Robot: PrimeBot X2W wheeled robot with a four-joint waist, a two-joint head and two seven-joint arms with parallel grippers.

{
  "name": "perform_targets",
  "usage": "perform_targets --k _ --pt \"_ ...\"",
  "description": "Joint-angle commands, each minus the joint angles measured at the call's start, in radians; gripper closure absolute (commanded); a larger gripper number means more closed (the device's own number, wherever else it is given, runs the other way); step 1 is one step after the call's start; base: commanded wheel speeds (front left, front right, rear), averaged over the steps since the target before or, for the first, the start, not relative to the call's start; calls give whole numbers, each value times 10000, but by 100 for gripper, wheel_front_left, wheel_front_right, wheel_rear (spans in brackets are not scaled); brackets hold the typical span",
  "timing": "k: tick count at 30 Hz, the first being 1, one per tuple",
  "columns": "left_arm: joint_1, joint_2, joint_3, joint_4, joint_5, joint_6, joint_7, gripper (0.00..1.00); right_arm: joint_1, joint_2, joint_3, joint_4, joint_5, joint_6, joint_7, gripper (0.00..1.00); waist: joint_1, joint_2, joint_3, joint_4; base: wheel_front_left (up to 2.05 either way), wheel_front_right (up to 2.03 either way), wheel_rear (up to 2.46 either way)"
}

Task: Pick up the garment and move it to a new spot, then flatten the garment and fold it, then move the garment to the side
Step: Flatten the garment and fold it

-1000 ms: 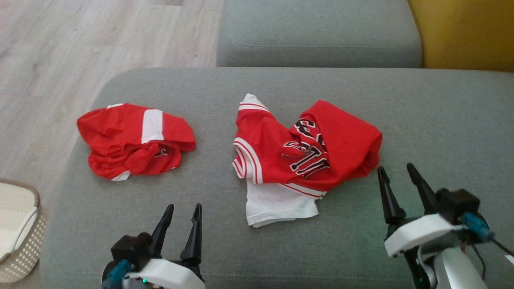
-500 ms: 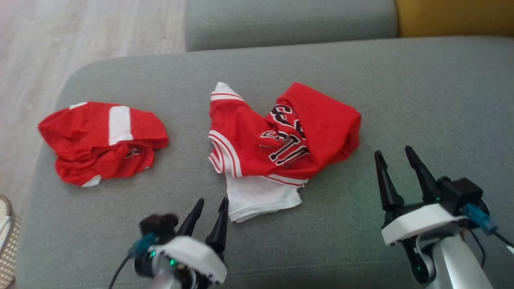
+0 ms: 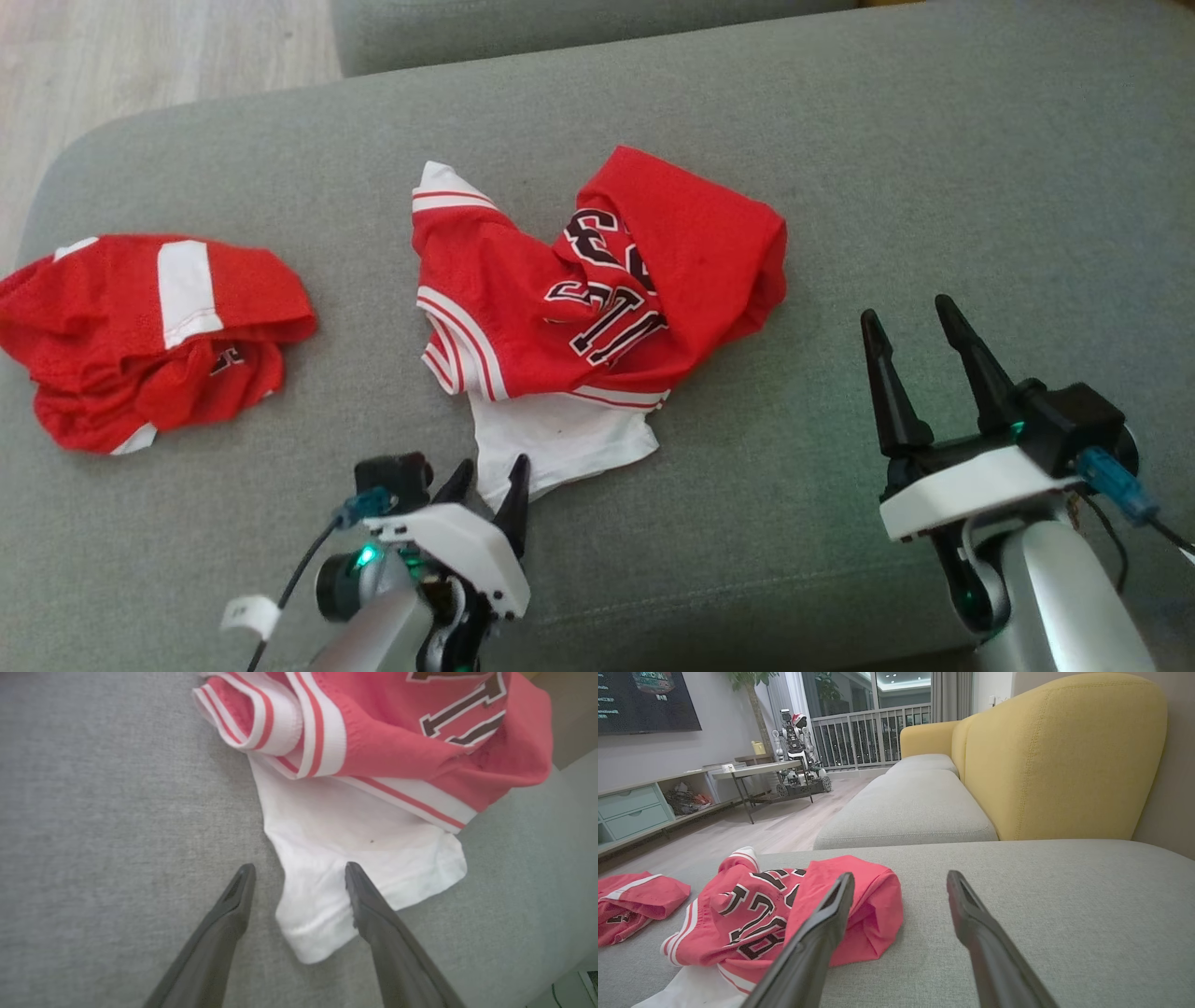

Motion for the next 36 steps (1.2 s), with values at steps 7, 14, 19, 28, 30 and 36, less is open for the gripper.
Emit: perform_targets --k 7,14,19,28,30,36 --pt "-845 26 -387 314 -660 -149 -238 100 -415 1 127 -395 -111 -4 -74 0 0 0 18 89 0 0 0" --pt "-1008 196 471 -61 -464 122 -659 100 -340 1 -85 -251 -93 -4 -80 0 0 0 -272 494 0 0 0" --pt "-129 540 2320 -2368 836 611 -672 100 -224 1 -196 -32 -33 -4 -86 0 0 0 -592 960 0 0 0" --pt "1942 316 3042 -2974 1890 470 -669 100 -43 1 -331 815 -94 -4 -26 0 0 0 -1130 1551 0 0 0" --pt "2031 266 2784 -2521 1947 430 -612 100 -53 1 -375 1022 -104 -4 19 0 0 0 -1180 1604 0 0 0" --pt "1798 148 2439 -2047 2131 474 -616 0 -130 1 -533 1408 -2 -4 27 0 0 0 -1170 1866 0 0 0"
